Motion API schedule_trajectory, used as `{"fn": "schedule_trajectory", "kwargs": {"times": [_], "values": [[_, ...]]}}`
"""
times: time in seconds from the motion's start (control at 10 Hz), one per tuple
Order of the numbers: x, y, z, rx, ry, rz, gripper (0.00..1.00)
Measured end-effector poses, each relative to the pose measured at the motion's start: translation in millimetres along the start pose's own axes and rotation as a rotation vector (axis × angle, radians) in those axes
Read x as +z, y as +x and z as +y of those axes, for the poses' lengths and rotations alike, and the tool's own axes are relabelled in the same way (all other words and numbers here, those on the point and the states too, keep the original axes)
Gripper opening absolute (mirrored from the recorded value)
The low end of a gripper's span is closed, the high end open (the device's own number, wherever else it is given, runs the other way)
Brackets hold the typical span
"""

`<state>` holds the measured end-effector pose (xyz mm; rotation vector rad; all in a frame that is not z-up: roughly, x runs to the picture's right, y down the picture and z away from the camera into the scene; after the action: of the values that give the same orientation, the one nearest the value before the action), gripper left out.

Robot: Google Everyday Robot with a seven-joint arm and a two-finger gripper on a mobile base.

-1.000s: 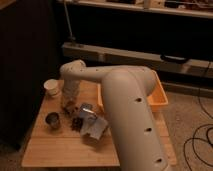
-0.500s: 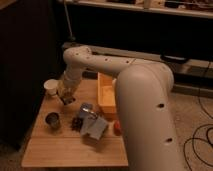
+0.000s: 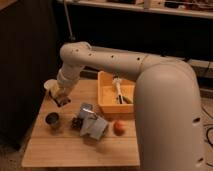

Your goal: Place eraser in metal cup

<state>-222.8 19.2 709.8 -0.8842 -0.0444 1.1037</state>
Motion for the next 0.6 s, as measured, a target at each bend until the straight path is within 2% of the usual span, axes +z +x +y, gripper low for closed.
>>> {"fn": "schedule_trajectory", "kwargs": {"times": [0.2,0.4,0.6], "values": [[-5.3,15.3,19.1,-0.004,0.004,-0.012,0.00],[-8.8,22.4,23.4,-0.007,0.029,-0.032,0.00],[2.7,27.7,27.9,-0.020,0.042,-0.062,0.00]]}}
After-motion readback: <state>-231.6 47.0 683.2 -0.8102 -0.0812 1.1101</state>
